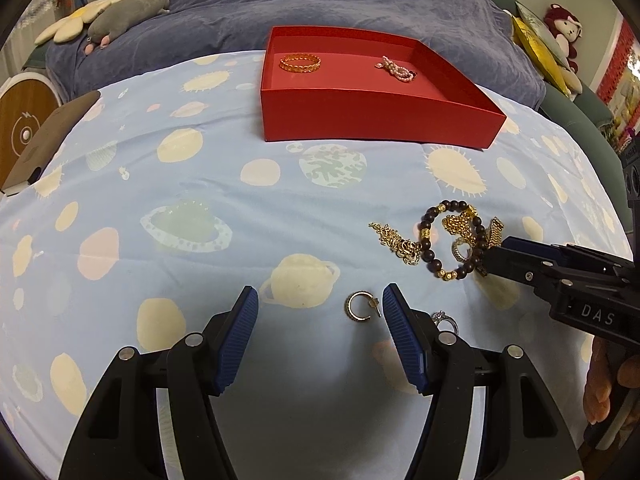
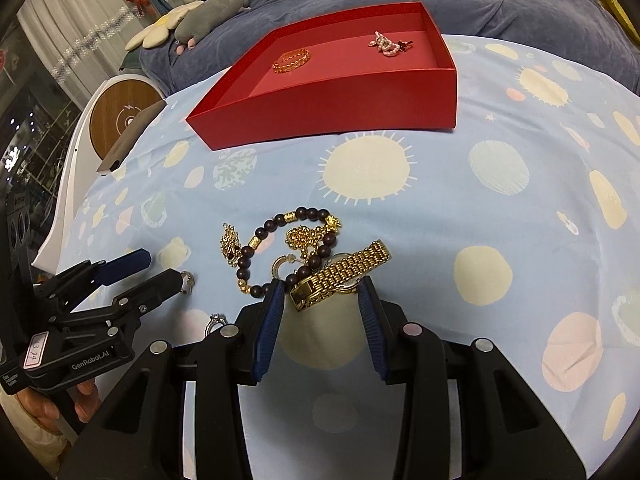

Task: Organize jewelry
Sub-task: 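Move both open tools back toward the remaining jewelry on the sheet, then grasp the gold hoop earring with the left tool while the right tool grasps the gold watch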

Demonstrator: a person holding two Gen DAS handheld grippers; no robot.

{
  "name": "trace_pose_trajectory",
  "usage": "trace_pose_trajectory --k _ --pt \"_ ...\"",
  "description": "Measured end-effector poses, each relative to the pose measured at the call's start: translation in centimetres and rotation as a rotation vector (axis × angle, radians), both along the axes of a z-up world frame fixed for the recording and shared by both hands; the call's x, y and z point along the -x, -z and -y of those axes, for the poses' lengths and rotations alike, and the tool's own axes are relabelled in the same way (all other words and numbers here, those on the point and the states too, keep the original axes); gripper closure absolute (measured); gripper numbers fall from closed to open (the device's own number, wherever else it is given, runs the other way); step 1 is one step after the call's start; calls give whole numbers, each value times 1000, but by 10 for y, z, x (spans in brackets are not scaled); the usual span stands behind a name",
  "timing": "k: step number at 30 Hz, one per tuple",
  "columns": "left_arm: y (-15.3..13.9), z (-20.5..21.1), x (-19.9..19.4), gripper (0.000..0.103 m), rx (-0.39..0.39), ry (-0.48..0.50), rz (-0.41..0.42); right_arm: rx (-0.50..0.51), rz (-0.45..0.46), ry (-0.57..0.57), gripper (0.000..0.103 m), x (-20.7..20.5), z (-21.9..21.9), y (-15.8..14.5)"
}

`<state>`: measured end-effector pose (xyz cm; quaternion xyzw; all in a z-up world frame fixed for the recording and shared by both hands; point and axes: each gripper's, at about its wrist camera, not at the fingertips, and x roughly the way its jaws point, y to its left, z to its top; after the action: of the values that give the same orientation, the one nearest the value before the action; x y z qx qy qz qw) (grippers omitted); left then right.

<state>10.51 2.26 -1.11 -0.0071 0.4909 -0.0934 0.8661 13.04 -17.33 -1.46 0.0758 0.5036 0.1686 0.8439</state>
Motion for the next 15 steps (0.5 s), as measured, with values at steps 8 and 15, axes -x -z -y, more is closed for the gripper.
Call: trace_pose_trajectory --k 8,15 --pt "7 -5 7 41 -10 13 1 12 2 8 66 2 -1 -3" --pt "6 0 7 41 -13 32 28 22 20 -17 66 10 -6 -9"
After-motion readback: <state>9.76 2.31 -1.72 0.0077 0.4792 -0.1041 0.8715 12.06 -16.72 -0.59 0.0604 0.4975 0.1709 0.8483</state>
